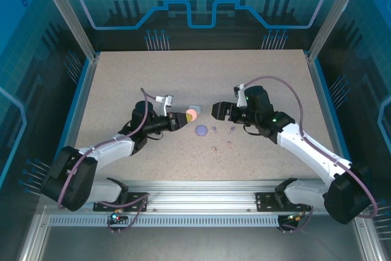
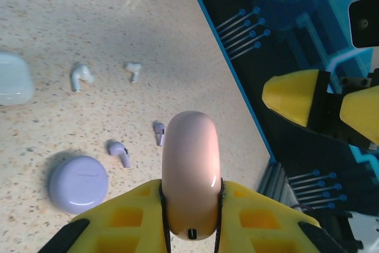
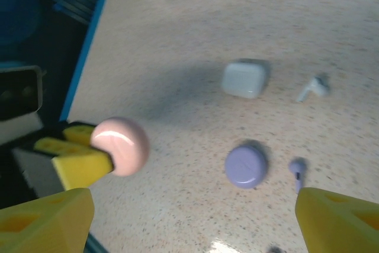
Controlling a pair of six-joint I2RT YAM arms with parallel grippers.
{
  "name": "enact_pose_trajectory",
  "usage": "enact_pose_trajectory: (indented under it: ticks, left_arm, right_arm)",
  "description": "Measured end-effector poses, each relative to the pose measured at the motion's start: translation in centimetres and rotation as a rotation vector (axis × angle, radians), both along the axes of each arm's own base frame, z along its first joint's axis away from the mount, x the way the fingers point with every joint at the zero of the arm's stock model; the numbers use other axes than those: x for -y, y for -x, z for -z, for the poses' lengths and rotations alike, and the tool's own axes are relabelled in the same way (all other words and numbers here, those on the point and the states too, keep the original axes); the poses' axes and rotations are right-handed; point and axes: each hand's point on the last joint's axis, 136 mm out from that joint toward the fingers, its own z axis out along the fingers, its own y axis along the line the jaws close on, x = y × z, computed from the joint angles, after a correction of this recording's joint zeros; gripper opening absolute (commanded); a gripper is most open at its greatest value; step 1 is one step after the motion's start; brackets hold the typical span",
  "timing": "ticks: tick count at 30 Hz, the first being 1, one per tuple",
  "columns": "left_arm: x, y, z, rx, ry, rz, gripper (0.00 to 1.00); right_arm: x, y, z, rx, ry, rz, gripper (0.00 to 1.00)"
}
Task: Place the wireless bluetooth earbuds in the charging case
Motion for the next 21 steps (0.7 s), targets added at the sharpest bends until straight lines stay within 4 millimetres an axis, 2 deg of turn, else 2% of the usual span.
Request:
enact_pose_trajectory:
  ticks: [4, 10, 21]
  left_arm:
    - [0.6, 0.4, -0.5, 0.002, 0.004, 0.043, 0.0]
    - [1.4, 1.3, -0.4, -0.008, -0.002, 0.089, 0.0]
    - [1.5, 1.6, 0.0, -0.007, -0.017, 0.1, 0.0]
  right_arm:
    - [-2.1, 0.4, 0.1, 0.039, -0.013, -0.109, 0.87]
    - [-5.3, 0.7, 1.8, 0.017, 0.008, -0.22, 0.85]
    - [-5.9, 0.3, 2.5, 0.013, 0.012, -0.232, 0.81]
